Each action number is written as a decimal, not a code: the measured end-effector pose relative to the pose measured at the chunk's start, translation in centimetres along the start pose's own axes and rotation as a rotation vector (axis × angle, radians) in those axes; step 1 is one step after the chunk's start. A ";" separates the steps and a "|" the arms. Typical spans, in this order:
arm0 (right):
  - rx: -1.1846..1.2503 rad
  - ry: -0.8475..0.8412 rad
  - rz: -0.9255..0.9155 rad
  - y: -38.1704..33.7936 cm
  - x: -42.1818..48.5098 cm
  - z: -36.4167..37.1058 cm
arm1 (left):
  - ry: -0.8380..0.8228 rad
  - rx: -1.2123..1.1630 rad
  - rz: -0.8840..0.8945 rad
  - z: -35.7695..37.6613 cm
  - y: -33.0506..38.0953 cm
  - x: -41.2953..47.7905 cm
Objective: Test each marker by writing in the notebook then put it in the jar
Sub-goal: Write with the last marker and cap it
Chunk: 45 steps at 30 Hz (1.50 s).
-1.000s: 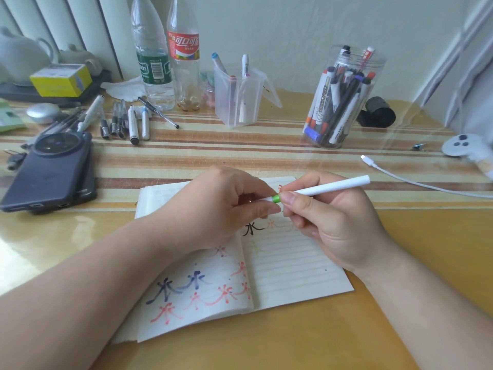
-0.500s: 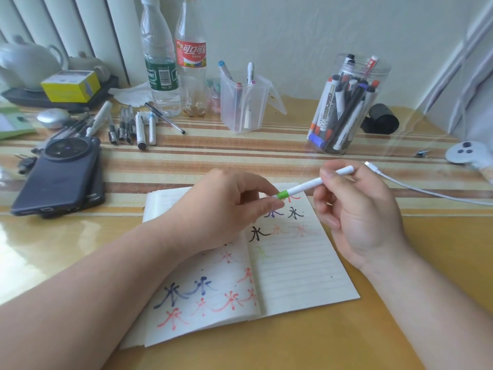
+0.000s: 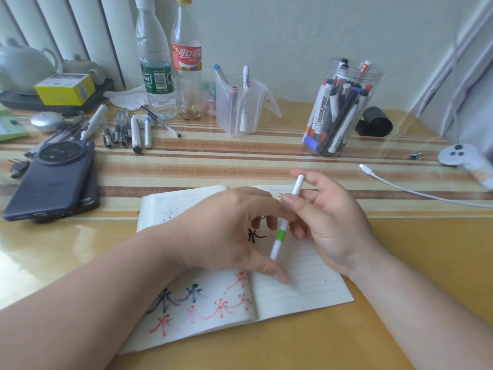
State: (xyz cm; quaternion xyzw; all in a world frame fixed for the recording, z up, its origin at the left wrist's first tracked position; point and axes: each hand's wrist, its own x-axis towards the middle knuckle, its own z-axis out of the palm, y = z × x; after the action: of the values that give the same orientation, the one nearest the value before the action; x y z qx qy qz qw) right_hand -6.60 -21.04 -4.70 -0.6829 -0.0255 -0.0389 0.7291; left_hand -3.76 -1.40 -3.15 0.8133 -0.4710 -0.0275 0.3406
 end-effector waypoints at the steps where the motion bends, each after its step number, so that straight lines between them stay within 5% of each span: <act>1: -0.017 -0.016 -0.014 0.0 0.0 0.1 | 0.019 0.038 0.032 0.0 0.1 0.0; 17: -0.077 -0.084 -0.012 -0.5 0.0 0.2 | 0.219 0.236 0.128 0.9 0.4 -0.1; 25: 0.094 0.098 -0.042 -0.3 0.1 0.2 | 0.236 0.102 -0.118 0.6 -1.3 0.2; 32: 0.019 0.267 -0.201 -0.8 0.7 0.0 | 0.271 0.203 -0.363 0.5 -2.0 0.9; 39: -0.265 0.306 -0.414 -5.1 2.9 -0.6 | 0.363 0.128 -0.384 0.6 -1.8 1.2; 45: -0.525 0.643 -0.736 -14.0 11.4 -5.5 | 0.354 0.144 -0.371 0.9 -2.5 1.0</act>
State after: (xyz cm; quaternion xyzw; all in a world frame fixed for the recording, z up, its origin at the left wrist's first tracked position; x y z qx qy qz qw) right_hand 3.43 -27.66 9.93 -0.7413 -0.0279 -0.5026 0.4439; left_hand -1.62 -1.85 -4.98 0.9000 -0.2477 0.0868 0.3481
